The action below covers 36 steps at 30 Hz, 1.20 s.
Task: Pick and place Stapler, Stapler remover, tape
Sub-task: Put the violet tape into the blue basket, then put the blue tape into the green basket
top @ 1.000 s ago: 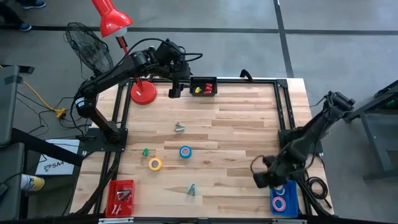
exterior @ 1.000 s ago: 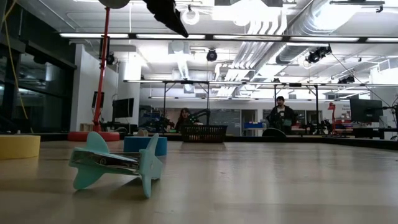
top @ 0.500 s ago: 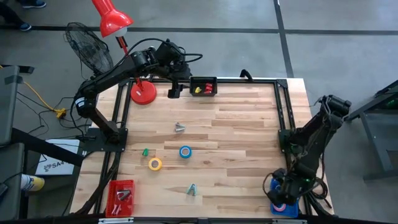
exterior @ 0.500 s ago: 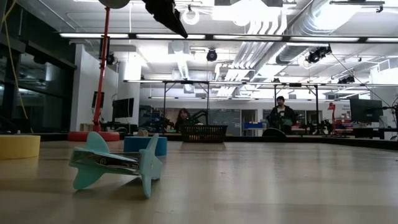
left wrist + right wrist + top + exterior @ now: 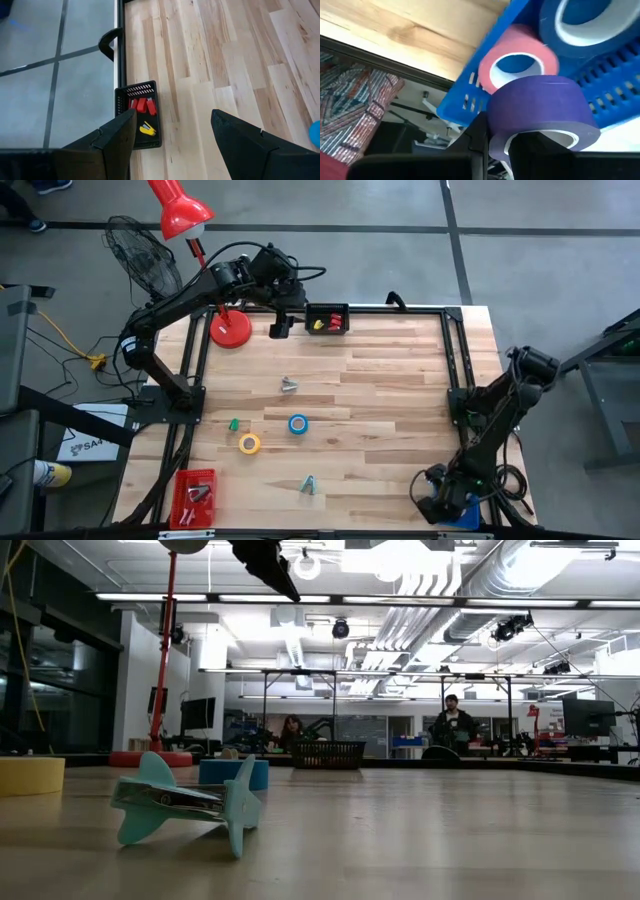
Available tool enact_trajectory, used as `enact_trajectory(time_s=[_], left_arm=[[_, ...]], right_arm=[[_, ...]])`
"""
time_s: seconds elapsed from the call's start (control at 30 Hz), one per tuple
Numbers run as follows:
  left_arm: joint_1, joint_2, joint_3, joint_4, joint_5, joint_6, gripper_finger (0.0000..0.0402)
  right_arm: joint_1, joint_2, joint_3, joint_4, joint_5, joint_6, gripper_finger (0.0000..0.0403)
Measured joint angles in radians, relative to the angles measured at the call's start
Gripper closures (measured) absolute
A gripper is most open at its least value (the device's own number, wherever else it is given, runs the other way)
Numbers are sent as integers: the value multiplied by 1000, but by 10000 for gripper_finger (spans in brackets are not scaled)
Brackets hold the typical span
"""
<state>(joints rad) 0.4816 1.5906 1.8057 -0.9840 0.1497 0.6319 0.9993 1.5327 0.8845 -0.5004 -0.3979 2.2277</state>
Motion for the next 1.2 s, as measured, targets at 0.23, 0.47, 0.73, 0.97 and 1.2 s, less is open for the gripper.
enact_trajectory(time_s=[0.23,0.47,0.73,0.97,1.2], left_arm=[[0,0,0,0,0,11,149],[0,0,0,1,0,14,149],[0,0,0,1,0,15,149],[0,0,0,1,0,15,149],[0,0,0,0,0,15,149]], right_arm=[[-2,70,0,63,6,-1,365],[-2,84,0,51,4,-9,342],[-5,81,0,26,-23,-29,268],[-6,44,7,39,-28,-29,216],[-6,-83,7,26,-17,-46,211]])
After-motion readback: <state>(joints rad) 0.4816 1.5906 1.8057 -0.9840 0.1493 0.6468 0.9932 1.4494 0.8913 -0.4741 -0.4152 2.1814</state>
